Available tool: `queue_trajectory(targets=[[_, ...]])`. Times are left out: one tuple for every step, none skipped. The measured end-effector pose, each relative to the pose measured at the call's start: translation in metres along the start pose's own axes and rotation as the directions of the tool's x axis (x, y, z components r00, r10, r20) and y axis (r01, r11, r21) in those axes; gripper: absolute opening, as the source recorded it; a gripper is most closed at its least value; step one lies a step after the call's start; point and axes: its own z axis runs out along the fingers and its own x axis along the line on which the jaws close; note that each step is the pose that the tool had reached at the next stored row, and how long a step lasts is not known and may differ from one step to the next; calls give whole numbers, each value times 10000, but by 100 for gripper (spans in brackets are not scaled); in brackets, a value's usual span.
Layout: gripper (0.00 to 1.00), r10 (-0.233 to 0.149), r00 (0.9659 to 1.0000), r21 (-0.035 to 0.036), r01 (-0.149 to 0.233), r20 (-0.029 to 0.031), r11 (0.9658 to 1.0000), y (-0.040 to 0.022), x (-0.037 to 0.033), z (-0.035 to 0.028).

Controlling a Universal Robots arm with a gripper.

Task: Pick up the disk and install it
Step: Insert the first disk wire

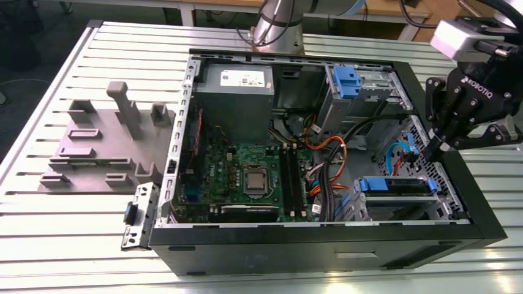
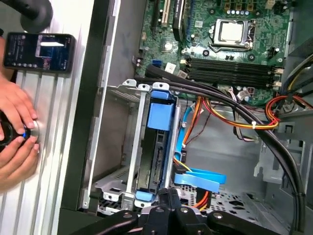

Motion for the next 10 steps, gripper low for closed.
queue_trajectory(targets=[[11,-2,10000,-14,2,-3,10000,-4,-10,-1],[11,-6,10000,-32,6,-9,10000,-8,-19,-3],[11,-9,10000,-51,9,-14,10000,-13,-30,-5],[11,-13,10000,-69,13,-19,10000,-17,-39,-6],[11,-16,10000,-85,16,-26,10000,-22,-49,-5],[11,-19,10000,-104,19,-42,9999,-28,-59,-3],[11,-21,10000,-128,20,-72,9999,-33,-69,1],[11,-23,9999,-152,22,-108,9999,-41,-78,5],[11,-27,9999,-177,25,-133,9998,-51,-86,11],[11,-32,9999,-207,29,-143,9998,-65,-93,16]])
